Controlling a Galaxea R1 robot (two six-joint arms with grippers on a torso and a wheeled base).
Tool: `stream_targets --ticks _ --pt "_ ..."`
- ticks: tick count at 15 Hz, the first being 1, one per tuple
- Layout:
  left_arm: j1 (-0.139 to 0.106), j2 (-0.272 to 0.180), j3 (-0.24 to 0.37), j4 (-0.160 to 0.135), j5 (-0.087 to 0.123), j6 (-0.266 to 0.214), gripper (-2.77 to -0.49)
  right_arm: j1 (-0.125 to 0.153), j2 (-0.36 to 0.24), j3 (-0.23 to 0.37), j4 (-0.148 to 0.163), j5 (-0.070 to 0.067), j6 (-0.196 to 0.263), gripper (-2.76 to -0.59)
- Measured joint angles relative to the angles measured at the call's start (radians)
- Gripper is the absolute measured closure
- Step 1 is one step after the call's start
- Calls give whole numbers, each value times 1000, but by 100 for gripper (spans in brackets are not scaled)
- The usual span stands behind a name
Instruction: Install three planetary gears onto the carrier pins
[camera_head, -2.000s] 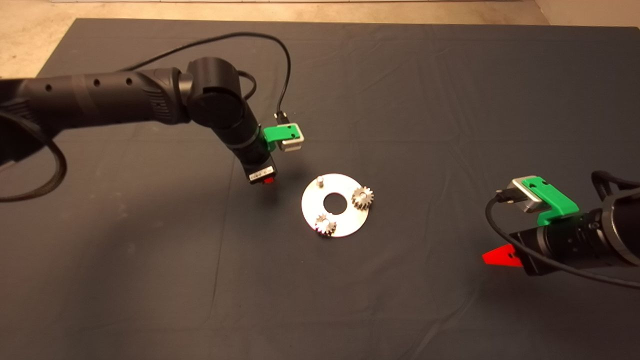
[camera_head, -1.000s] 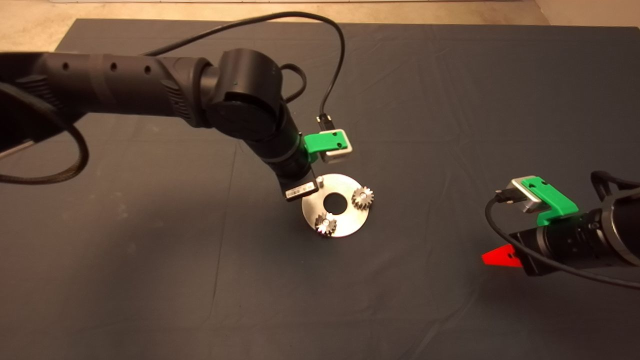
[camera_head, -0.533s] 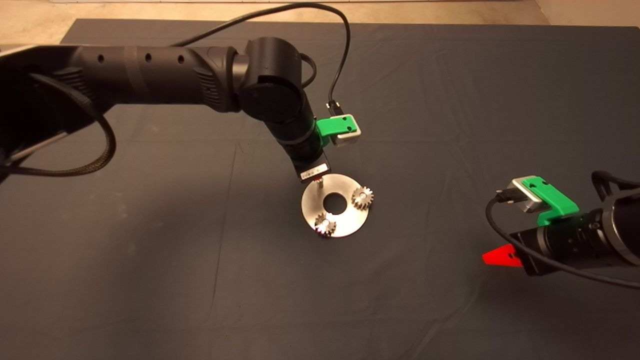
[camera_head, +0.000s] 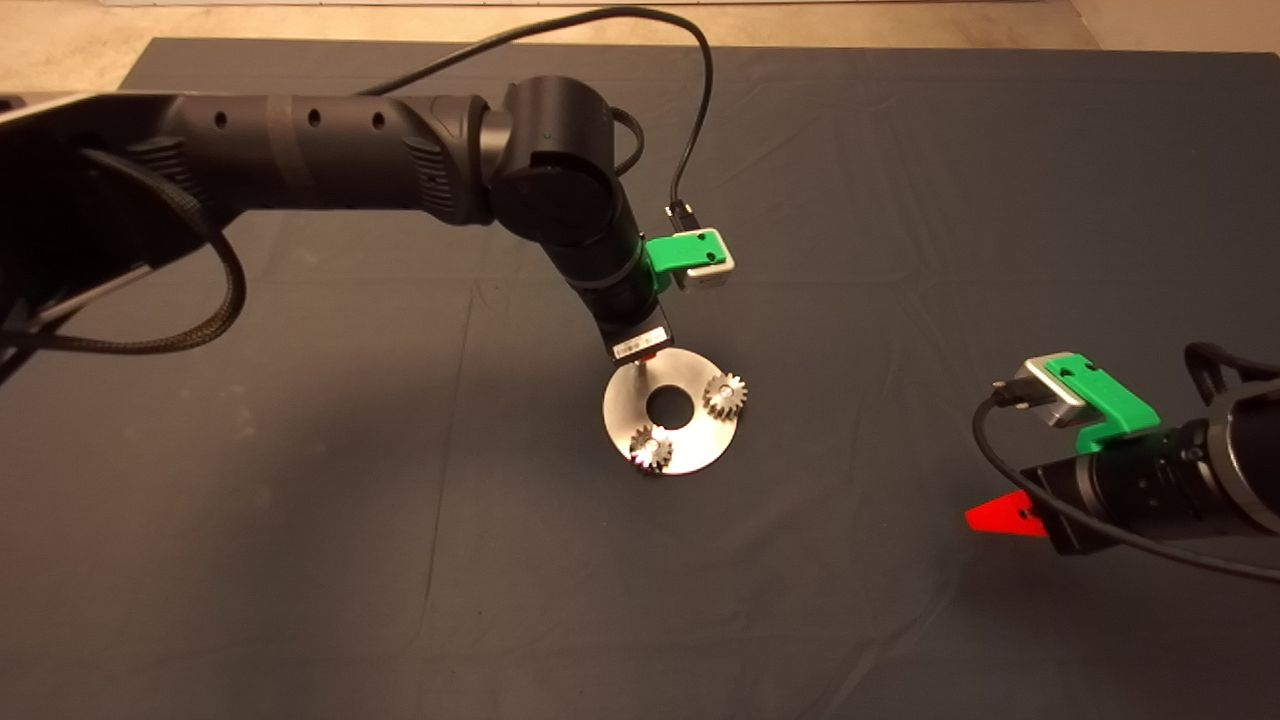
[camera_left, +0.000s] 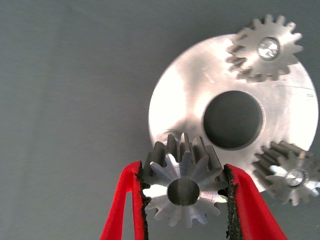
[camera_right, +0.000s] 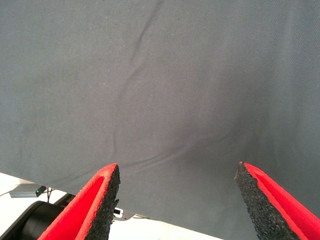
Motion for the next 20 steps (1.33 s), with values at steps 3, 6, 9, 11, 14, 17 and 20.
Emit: stream_targets --ticks 3,6,9,11,14,17,20 --pt "50 2 0 3 -9 0 -64 0 0 1 0 0 0 -173" --pt "47 6 0 22 -20 6 -64 0 0 1 0 0 0 -173" --pt "46 11 -6 23 -32 22 -64 0 0 1 0 0 0 -173" --pt "46 11 -19 24 -32 34 -64 0 0 1 0 0 0 -173" --pt "46 12 -51 24 -45 54 -64 0 0 1 0 0 0 -173" --pt "46 20 -72 28 -56 65 -64 0 0 1 0 0 0 -173" --pt "47 20 -80 26 -59 83 -64 0 0 1 0 0 0 -173"
